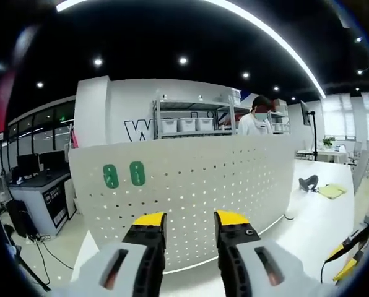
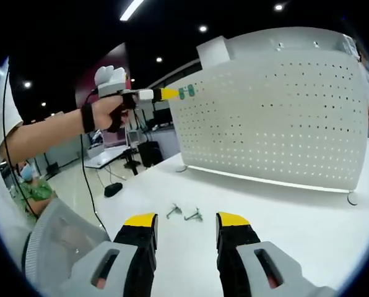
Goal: Insert the hook assembly into the mounting plate slot until the hook locks in place.
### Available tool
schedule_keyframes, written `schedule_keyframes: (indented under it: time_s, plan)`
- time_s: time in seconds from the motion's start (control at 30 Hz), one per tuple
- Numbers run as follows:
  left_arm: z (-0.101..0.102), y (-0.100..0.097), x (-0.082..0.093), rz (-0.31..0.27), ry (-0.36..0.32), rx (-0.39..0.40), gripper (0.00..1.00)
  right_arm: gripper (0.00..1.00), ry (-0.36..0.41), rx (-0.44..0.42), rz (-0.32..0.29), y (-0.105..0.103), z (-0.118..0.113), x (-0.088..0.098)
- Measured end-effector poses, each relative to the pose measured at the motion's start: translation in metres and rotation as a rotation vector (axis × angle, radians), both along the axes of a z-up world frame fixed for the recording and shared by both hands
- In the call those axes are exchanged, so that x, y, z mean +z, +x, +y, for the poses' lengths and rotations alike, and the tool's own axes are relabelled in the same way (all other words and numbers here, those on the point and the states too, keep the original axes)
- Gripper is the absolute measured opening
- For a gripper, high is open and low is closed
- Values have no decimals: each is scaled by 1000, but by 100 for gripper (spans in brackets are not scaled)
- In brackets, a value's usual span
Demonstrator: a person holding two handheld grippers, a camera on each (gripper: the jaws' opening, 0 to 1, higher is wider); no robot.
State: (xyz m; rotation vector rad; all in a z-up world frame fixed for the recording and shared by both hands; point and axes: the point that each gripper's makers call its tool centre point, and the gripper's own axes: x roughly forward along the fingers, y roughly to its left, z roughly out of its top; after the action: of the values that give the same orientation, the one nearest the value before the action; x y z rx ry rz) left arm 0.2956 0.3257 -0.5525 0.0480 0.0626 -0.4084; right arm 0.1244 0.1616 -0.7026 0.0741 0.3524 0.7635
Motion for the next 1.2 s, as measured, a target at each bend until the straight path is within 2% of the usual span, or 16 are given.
schedule_keyframes:
  time_s: [0.17,0.3,0.4,0.5,0.57,0.63,0.77,0.83,0.9,1.0,1.2]
  plan:
    - [-7,-15,0,-8,9,-30,37,37,4,5,-4,2,2,2]
    - [-11,-29,-6,-6,75,-42,40,37,2,19,-12,1,5,4]
    - [-11,-37,-9,14,28,-45,44,37,-8,31,-14,0,8,4]
    - [-10,-46,-14,22,50,-50,47,37,-11,35,-13,0,10,5]
    - [-10,-53,-13,16,31,-52,48,37,-15,44,-20,0,12,6]
    - [-10,-59,-15,12,45,-50,50,37,-16,47,-21,0,13,6]
    - [-7,-68,-24,31,54,-44,52,37,-24,60,-24,2,18,4]
    - [-3,-70,-26,48,22,-19,53,37,-26,61,-24,4,19,3]
    - [-6,-75,-28,43,21,-42,54,37,-31,60,-21,5,20,2]
    - [-4,-81,-41,80,17,-50,54,37,-41,66,-16,6,23,1]
    - [-1,-95,-52,89,-5,-60,59,37,-65,83,-11,7,29,-2]
